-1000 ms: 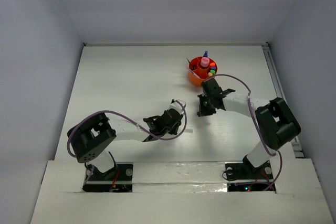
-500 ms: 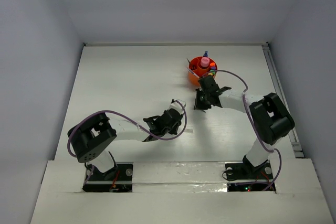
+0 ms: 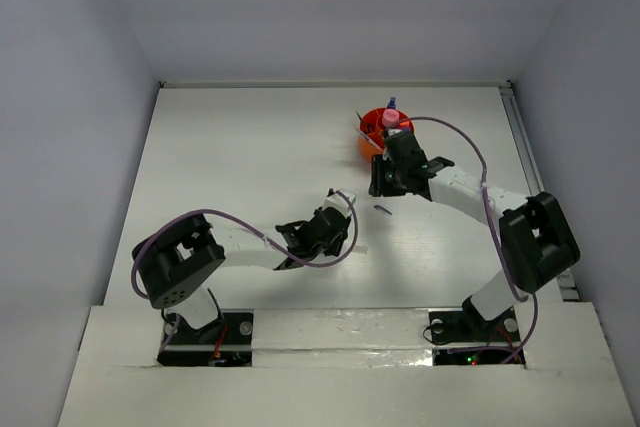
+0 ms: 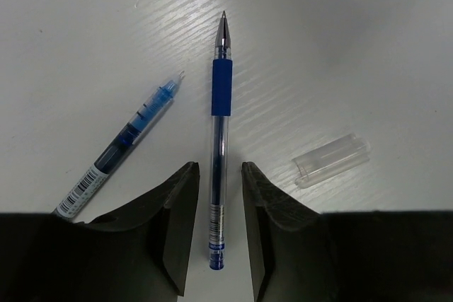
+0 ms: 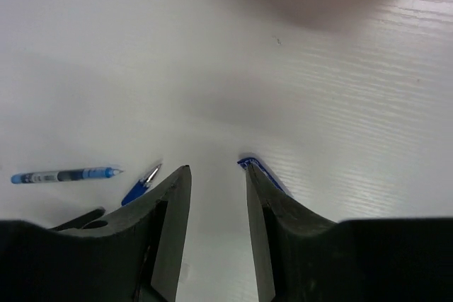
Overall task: Sort the stationery into containers
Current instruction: Move the pen cap to the center of the board, then pick up the pen from the center of the board.
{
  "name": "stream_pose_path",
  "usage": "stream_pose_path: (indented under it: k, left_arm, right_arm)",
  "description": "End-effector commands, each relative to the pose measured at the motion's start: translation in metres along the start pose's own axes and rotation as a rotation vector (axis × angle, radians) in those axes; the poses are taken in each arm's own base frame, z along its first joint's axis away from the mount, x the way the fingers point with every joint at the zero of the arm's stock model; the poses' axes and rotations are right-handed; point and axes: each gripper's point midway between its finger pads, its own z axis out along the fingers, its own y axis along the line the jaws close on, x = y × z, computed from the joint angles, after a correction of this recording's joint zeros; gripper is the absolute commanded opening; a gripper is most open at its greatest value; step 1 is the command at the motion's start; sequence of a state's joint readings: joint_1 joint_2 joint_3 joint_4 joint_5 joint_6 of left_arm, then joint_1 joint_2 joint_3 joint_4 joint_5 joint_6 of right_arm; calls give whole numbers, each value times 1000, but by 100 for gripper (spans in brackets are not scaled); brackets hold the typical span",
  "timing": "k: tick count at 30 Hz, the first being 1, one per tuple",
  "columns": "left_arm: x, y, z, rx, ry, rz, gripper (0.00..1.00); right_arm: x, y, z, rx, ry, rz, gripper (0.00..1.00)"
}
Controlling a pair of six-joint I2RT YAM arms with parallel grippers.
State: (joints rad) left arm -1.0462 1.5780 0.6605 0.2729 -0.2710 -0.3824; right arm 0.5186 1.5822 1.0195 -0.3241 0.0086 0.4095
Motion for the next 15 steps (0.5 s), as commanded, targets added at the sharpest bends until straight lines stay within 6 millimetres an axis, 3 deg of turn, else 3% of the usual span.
stream_pose_path:
  k: [1,8,13,15]
  left_arm:
    - [13,10,2,-54,52,15,30]
    - [18,11,6,-85,74,33,26]
    - [24,16,10,-111,99,45,19]
    - [27,14,10,-111,102,54,10]
  right_arm:
    - [4,-8,-1,36,55,-143,44]
    - [3,-7,6,26,97,-235,50]
    - [13,-5,16,0,166,-275,50]
    - [16,-6,19,-1,180,-283,50]
